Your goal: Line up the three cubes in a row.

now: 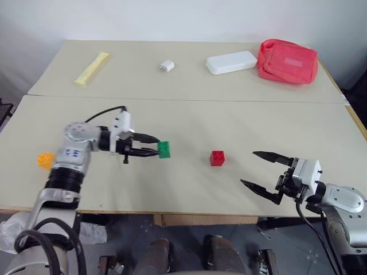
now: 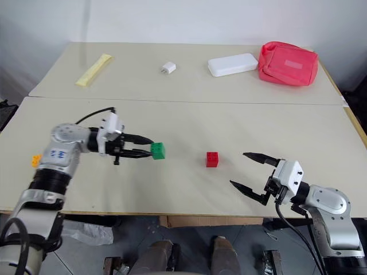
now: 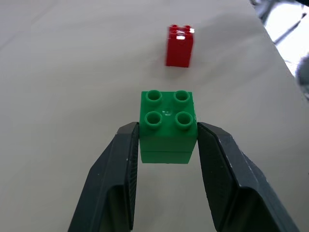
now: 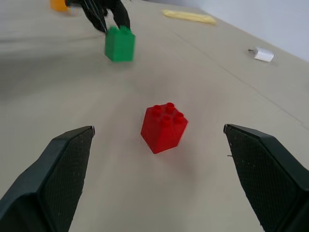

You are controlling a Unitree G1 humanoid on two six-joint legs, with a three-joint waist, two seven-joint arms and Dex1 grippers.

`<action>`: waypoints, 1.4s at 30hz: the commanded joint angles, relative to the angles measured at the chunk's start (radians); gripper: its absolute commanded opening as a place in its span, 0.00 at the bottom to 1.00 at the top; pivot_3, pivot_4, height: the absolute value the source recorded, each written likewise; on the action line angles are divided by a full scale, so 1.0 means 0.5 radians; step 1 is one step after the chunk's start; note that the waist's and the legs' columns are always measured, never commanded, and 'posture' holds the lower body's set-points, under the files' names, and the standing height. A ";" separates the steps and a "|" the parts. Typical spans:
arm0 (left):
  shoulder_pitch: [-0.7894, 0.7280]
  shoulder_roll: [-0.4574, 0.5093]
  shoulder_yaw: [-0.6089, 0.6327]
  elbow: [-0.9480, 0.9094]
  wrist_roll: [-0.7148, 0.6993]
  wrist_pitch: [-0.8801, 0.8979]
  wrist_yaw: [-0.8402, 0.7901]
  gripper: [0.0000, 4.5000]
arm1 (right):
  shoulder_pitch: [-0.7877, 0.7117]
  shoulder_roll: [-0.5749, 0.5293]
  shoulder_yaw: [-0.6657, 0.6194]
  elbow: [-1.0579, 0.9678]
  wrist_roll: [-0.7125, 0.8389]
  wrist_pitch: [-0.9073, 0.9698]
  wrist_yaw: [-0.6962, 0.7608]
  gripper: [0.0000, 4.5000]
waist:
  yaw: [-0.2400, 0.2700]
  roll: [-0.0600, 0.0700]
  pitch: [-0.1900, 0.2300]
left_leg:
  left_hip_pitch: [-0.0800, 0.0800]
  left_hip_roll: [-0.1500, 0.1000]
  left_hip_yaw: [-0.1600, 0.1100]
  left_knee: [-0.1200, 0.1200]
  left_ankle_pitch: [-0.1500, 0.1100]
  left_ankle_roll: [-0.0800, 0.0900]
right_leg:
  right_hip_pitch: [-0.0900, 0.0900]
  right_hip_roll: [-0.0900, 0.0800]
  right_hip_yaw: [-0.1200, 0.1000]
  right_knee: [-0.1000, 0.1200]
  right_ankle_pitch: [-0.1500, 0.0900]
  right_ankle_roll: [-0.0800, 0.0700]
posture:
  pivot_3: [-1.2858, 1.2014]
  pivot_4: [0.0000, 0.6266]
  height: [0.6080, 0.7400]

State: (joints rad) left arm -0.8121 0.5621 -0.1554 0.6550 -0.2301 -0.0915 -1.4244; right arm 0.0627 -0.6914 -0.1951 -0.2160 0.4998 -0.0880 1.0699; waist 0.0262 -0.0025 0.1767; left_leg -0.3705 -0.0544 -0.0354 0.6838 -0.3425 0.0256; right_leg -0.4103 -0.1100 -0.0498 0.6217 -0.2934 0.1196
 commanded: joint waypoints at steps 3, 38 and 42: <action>-0.166 -0.163 -0.043 0.294 0.112 -0.249 -0.065 0.32 | 0.060 -0.017 -0.048 -0.182 0.057 0.069 -0.021 1.00 | -0.005 -0.001 0.001 | 0.000 0.001 0.003 0.000 0.000 0.000 | -0.001 0.001 0.001 0.000 0.000 0.001 | 0.52 0.24 1.00; 1.594 0.023 1.533 -1.528 -0.491 0.413 1.097 0.97 | -0.621 0.255 0.471 -0.143 0.166 0.342 0.175 1.00 | -0.034 0.000 0.002 | -0.001 0.008 -0.016 -0.001 -0.001 -0.006 | 0.003 -0.009 0.010 -0.004 -0.002 -0.005 | 0.52 0.24 1.00; 2.119 -0.441 1.907 -1.823 -0.467 0.170 1.574 0.97 | -0.785 0.258 0.545 -0.103 0.214 0.434 0.293 1.00 | -0.054 -0.001 0.002 | 0.001 0.009 -0.013 -0.001 -0.004 -0.004 | 0.005 -0.009 0.012 -0.010 -0.002 -0.004 | 0.52 0.24 1.00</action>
State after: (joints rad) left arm 0.2182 0.3779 0.7068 -0.1921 -0.4418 0.0386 -0.7470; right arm -0.3015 -0.5657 0.0784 -0.2501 0.5804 0.1196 1.1991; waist -0.0009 -0.0029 0.1775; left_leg -0.3703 -0.0500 -0.0424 0.6830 -0.3446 0.0234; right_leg -0.4079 -0.1147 -0.0443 0.6161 -0.2945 0.1174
